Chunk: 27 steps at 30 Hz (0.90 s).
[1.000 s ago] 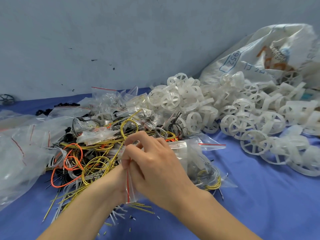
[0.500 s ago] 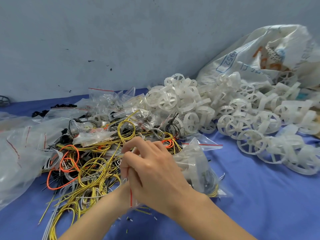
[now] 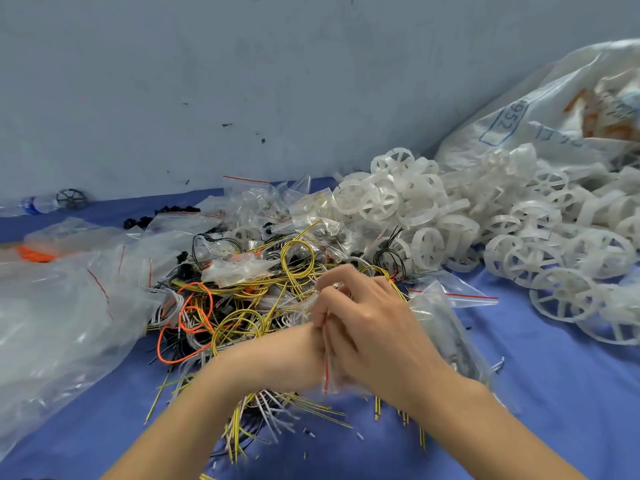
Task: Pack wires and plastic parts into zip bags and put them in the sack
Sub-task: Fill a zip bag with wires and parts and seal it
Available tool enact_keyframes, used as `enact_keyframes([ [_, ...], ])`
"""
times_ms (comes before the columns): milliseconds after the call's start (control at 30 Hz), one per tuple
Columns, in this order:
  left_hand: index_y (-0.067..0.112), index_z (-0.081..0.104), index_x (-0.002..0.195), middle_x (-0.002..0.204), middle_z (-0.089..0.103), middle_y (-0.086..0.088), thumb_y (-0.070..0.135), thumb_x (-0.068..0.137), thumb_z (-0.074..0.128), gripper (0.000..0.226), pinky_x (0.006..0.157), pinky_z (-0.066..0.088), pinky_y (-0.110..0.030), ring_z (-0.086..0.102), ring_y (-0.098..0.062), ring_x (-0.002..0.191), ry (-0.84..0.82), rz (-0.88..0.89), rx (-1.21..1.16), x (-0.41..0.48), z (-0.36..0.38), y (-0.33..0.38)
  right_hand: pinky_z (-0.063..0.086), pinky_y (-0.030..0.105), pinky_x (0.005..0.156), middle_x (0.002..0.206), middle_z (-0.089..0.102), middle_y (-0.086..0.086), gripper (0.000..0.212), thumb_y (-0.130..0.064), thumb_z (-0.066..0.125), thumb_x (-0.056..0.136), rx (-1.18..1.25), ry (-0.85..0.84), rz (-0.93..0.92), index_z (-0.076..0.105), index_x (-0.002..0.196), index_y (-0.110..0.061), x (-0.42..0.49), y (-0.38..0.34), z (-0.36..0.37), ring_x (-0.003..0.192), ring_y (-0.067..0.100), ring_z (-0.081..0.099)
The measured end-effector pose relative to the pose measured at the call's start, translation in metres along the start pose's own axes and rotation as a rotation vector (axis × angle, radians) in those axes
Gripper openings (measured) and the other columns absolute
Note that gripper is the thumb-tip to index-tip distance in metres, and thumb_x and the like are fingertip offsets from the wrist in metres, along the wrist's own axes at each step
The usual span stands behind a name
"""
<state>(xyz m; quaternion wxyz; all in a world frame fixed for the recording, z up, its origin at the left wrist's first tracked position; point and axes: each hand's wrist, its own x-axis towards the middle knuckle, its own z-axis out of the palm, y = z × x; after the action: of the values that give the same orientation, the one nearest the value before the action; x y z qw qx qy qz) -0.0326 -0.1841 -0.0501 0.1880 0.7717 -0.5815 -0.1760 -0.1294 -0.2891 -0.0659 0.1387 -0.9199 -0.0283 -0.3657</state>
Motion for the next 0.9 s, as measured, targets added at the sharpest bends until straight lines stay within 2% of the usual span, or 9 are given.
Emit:
enact_keyframes([
  [67,0.005,0.066,0.105,0.1,0.07,-0.008,0.014,0.098,0.051,0.018,0.075,0.048,-0.009,0.061,-0.004,0.085,-0.22,-0.161,-0.303,-0.006,-0.013,-0.004,0.045,0.041,0.077,0.109,0.059,0.0,0.014,-0.015,0.045,0.088,-0.022,-0.004,0.017,0.059,0.085,-0.018,-0.001,0.002,0.0,0.081,0.018,0.058],
  [167,0.011,0.066,0.115,0.107,0.073,-0.006,0.017,0.102,0.048,0.023,0.085,0.056,-0.026,0.07,-0.016,0.099,-0.152,-0.228,-0.547,-0.02,-0.04,-0.032,0.046,0.04,0.075,0.109,0.058,-0.002,0.017,-0.019,0.043,0.091,-0.058,-0.012,0.033,0.058,0.085,-0.019,-0.003,0.002,0.003,0.079,0.016,0.056],
  [367,0.013,0.065,0.113,0.091,0.074,-0.007,0.015,0.102,0.047,0.022,0.06,0.058,-0.028,0.069,-0.016,0.071,0.667,-0.449,-0.523,-0.051,-0.084,-0.096,0.046,0.041,0.076,0.108,0.056,-0.003,0.018,-0.019,0.041,0.091,-0.053,-0.038,0.01,0.058,0.086,-0.02,-0.004,0.002,0.009,0.079,0.016,0.059],
  [500,0.022,0.064,0.106,0.105,0.069,-0.006,0.018,0.099,0.047,0.019,0.08,0.051,-0.036,0.062,-0.019,0.09,0.947,-0.575,-0.252,-0.063,-0.082,-0.139,0.047,0.04,0.076,0.109,0.057,-0.002,0.018,-0.021,0.041,0.093,-0.124,-0.064,-0.004,0.057,0.086,-0.019,-0.004,0.008,0.008,0.079,0.018,0.058],
  [567,0.024,0.065,0.109,0.11,0.067,-0.006,0.021,0.099,0.047,0.02,0.083,0.047,-0.035,0.061,-0.019,0.094,0.953,-0.602,-0.169,-0.067,-0.078,-0.148,0.046,0.039,0.076,0.11,0.057,-0.002,0.019,-0.023,0.041,0.094,-0.154,-0.068,-0.007,0.057,0.086,-0.019,-0.004,0.013,0.007,0.078,0.019,0.058],
  [667,0.023,0.061,0.125,0.114,0.066,-0.004,0.023,0.101,0.045,0.029,0.077,0.043,-0.032,0.059,-0.009,0.081,0.853,-0.597,-0.067,-0.066,-0.071,-0.155,0.043,0.034,0.076,0.109,0.057,-0.002,0.019,-0.023,0.041,0.094,-0.177,-0.057,-0.018,0.057,0.085,-0.019,-0.002,0.02,0.005,0.08,0.019,0.058],
  [767,0.022,0.056,0.135,0.109,0.066,-0.003,0.02,0.101,0.043,0.036,0.067,0.043,-0.027,0.058,-0.014,0.077,0.776,-0.567,0.008,-0.062,-0.066,-0.155,0.041,0.031,0.075,0.109,0.057,-0.003,0.018,-0.023,0.041,0.095,-0.176,-0.051,-0.007,0.056,0.085,-0.02,0.0,0.023,0.005,0.077,0.017,0.055],
  [800,0.021,0.054,0.137,0.113,0.063,-0.003,0.018,0.102,0.042,0.037,0.069,0.043,-0.026,0.059,-0.015,0.083,0.756,-0.553,0.019,-0.06,-0.065,-0.155,0.042,0.032,0.075,0.109,0.056,-0.004,0.018,-0.023,0.04,0.095,-0.168,-0.049,-0.001,0.056,0.085,-0.02,-0.001,0.023,0.005,0.076,0.017,0.055],
  [900,0.015,0.052,0.139,0.135,0.054,-0.01,0.014,0.102,0.041,0.038,0.098,0.038,-0.035,0.049,-0.027,0.123,0.699,-0.515,0.067,-0.052,-0.061,-0.158,0.045,0.037,0.075,0.109,0.056,-0.004,0.018,-0.022,0.041,0.093,-0.14,-0.037,0.012,0.057,0.085,-0.02,-0.005,0.018,0.007,0.076,0.019,0.058],
])
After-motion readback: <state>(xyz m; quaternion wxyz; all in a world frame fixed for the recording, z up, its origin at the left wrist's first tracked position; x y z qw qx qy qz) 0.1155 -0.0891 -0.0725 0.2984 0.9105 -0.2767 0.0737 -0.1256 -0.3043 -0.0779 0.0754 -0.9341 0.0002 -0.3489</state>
